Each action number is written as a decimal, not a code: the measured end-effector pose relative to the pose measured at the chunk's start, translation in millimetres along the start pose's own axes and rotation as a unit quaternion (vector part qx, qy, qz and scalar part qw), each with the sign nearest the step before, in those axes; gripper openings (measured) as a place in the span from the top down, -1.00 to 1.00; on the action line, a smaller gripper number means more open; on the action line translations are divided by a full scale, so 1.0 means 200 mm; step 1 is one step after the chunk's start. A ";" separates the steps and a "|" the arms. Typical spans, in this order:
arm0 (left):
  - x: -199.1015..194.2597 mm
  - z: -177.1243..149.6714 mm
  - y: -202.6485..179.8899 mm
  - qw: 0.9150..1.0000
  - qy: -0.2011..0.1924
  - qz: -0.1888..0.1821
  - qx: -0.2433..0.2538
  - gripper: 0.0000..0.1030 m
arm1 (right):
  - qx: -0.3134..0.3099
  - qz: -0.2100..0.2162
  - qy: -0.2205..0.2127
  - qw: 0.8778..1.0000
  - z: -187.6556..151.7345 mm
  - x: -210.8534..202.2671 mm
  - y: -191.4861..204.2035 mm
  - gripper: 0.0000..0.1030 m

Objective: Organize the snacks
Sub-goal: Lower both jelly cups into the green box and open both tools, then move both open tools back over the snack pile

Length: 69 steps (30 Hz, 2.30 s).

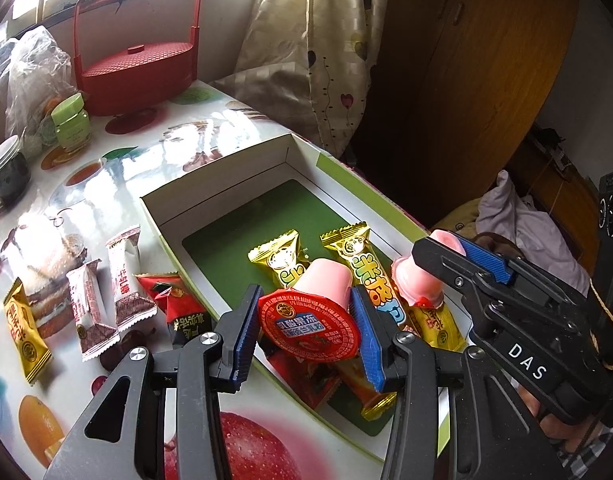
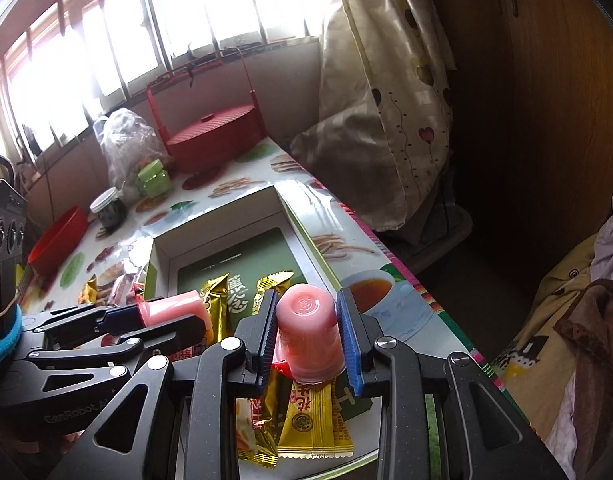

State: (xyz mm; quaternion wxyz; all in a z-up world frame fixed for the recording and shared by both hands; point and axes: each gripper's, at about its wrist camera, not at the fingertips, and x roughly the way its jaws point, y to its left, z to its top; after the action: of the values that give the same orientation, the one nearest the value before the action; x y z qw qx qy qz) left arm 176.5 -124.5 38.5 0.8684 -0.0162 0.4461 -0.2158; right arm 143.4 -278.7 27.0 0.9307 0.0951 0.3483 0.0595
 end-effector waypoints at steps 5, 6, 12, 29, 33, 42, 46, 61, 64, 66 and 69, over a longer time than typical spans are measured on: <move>0.00 0.00 -0.01 1.000 0.002 0.003 0.004 0.11 | 0.000 0.003 -0.001 1.000 0.00 0.00 0.00 0.45; 0.00 0.00 -0.01 1.000 0.002 0.003 0.003 0.11 | 0.000 0.002 -0.001 1.000 0.00 0.00 0.00 0.45; -0.03 0.00 -0.01 1.000 -0.005 -0.001 0.006 0.01 | -0.003 0.002 -0.005 1.000 0.01 -0.01 0.00 0.41; -0.10 0.00 0.01 1.000 -0.021 -0.008 -0.005 -0.10 | -0.003 0.000 -0.013 1.000 0.03 -0.05 0.04 0.34; -0.12 0.00 0.01 1.000 -0.024 -0.011 -0.005 -0.11 | -0.001 -0.001 -0.017 1.000 0.03 -0.06 0.05 0.33; -0.20 -0.01 0.05 0.999 -0.043 -0.016 -0.017 -0.11 | -0.003 -0.002 -0.021 1.000 0.05 -0.08 0.06 0.24; -0.25 -0.02 0.08 0.998 -0.057 -0.014 -0.024 -0.11 | -0.005 -0.002 -0.025 1.000 0.06 -0.09 0.09 0.21; -0.39 -0.06 0.28 0.994 -0.082 0.019 -0.065 -0.11 | -0.019 0.016 -0.027 0.999 0.07 -0.08 0.22 0.19; -0.43 -0.09 0.33 0.993 -0.088 0.038 -0.070 -0.11 | -0.023 0.022 -0.026 0.999 0.07 -0.06 0.26 0.19; -0.46 -0.10 0.37 0.991 -0.092 0.048 -0.082 -0.11 | -0.025 0.027 -0.025 0.999 0.08 -0.05 0.28 0.19; -0.48 -0.12 0.44 0.988 -0.095 0.065 -0.098 -0.11 | -0.033 0.036 -0.023 0.999 0.08 -0.03 0.33 0.19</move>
State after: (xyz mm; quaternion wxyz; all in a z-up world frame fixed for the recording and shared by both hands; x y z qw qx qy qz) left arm 140.4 -3.6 77.4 0.9134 -0.0922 0.3806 -0.1113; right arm 146.2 -217.1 57.8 0.9382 0.0783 0.3213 0.1021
